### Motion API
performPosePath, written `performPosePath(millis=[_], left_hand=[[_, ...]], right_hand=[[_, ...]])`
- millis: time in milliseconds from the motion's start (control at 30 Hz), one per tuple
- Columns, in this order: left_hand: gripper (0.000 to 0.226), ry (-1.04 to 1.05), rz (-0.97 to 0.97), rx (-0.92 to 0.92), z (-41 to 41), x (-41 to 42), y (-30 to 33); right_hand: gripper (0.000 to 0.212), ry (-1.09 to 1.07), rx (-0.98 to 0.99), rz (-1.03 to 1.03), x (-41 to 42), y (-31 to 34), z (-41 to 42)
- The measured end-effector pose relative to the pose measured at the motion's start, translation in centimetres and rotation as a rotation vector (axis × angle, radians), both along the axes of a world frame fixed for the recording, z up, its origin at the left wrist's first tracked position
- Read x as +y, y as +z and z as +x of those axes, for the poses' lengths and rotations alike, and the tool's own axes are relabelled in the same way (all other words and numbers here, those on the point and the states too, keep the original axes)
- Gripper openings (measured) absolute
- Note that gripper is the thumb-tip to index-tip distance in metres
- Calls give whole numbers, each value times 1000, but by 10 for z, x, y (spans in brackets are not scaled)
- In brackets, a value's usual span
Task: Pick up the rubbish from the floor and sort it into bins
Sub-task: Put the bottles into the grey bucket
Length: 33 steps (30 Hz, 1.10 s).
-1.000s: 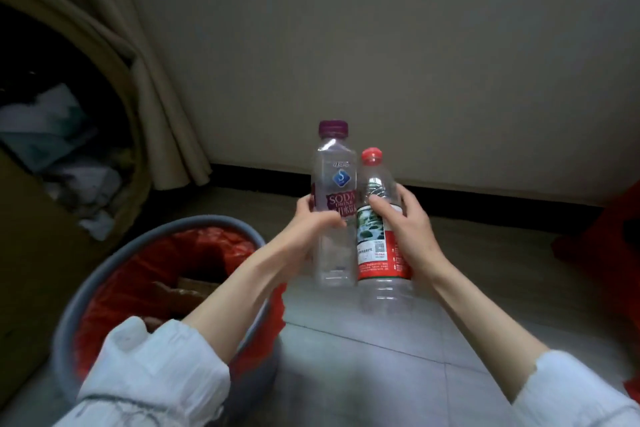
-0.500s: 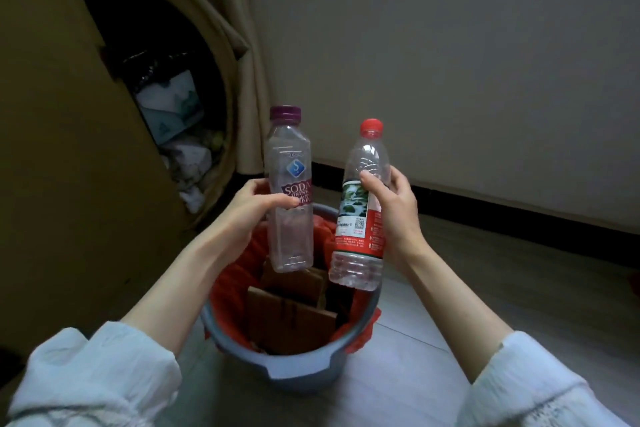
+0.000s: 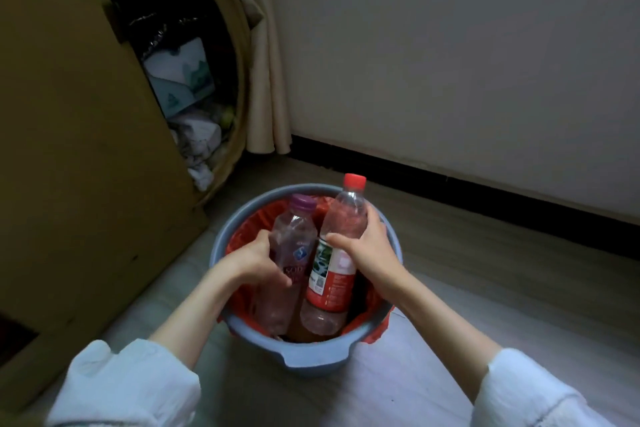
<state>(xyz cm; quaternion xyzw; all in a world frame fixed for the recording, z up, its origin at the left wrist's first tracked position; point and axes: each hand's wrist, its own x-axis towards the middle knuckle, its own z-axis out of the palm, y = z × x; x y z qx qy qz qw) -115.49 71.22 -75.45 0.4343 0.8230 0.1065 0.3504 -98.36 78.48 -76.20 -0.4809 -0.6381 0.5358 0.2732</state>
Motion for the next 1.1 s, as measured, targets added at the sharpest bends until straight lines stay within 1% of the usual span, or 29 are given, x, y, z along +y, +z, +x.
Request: performPosePath(millis=[33,100,167,233,333,467,533,633,700,767,900,967,1033,1100], left_hand=[[87,-5,36,2,0,2,0],[84,-6,133,1,-3,8,2],[82,18,202,12,-6,13,3],[80,45,226,77,-7,16,-2],[81,104,198,138,-5,17,-14],[70,121,193,83,-9,16,-26],[74,105,180,95,-10,17,-30],[79,81,150,146,-9,17,-36],[74,63,157,170,-3,15,-38],[66,46,157,206,3,15,-41],[50,63,91,207,11,17,-44],[46,56,50,207,9,21,-42],[47,63,18,177,7,23,-41],[56,81,-4,96,7,20,-44]], right_hand=[[85,28,-49,29,-3,-2,-2],[76,77,-99,31,-7,-7,-3],[76,110,-139,10,-9,-13,-5],[78,151,-251,31,-12,-18,-10],[74,161,-353,15,-13,-20,-17],[74,116,-461,-83,-8,-24,-29],[72,102,-488,-93,-3,-25,-33],[67,136,-596,-12,2,-27,-35],[65,145,-654,46,2,-29,-35],[63,152,-699,63,0,-32,-36],[68,191,-761,23,-2,-32,-39],[71,189,-763,-36,2,-30,-42],[74,190,-746,-110,4,-29,-43],[73,216,-751,-147,3,-31,-43]])
